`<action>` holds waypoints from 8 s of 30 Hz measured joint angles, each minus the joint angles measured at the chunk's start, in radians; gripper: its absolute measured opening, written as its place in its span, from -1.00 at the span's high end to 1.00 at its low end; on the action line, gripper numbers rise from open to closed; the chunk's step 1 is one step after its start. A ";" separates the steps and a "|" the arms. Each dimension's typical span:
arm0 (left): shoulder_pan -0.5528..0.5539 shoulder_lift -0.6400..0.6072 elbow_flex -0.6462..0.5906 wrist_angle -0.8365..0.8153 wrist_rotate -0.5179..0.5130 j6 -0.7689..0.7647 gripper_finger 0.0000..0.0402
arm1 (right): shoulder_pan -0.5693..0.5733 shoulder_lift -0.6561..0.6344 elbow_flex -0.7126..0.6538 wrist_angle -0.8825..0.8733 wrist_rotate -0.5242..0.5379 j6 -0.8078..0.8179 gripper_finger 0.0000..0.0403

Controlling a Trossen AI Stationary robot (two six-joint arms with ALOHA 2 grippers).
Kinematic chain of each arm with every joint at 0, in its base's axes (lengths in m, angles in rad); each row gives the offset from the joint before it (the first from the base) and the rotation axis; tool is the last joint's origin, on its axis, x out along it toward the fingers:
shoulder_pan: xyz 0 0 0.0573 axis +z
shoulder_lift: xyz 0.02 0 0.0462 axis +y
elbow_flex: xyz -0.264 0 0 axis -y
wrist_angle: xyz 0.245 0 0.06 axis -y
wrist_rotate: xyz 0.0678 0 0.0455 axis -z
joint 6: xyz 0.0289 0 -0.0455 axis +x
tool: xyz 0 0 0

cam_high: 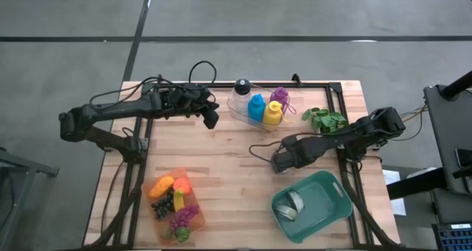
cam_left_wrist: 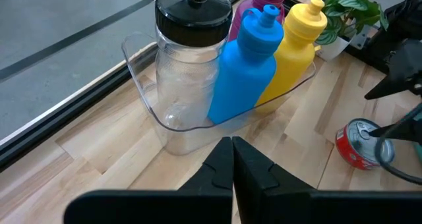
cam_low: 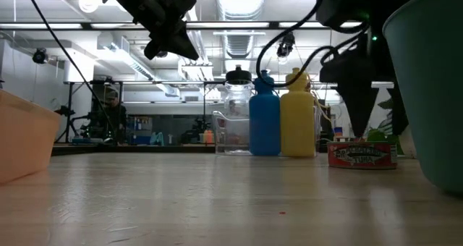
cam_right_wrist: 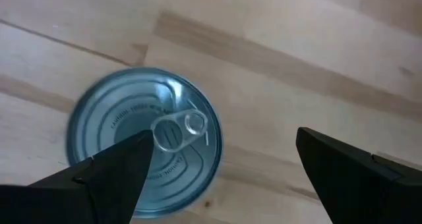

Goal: Pick & Place Food Item
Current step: Put the red tuna can into the green bin

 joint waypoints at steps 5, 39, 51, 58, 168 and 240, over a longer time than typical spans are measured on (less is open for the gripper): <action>0.000 0.000 0.000 0.000 0.000 0.000 0.99 | -0.005 0.000 -0.028 0.043 -0.021 -0.008 -0.84; 0.000 0.000 0.000 -0.002 0.000 0.000 0.99 | -0.145 0.213 -0.064 0.923 -0.052 -0.131 -0.84; 0.000 0.000 0.000 -0.005 0.000 0.000 0.99 | -0.153 0.246 -0.064 1.062 -0.079 -0.217 -0.84; 0.000 0.000 0.000 -0.048 0.040 -0.001 0.99 | -0.155 0.101 -0.063 0.846 -0.073 -0.356 -0.84; -0.317 0.514 -0.001 0.357 0.375 0.419 0.99 | -0.008 0.160 -0.111 0.859 -0.035 -1.210 -0.84; -0.321 0.527 0.005 0.240 0.261 0.444 0.99 | -0.008 0.159 -0.112 0.861 -0.037 -1.210 -0.84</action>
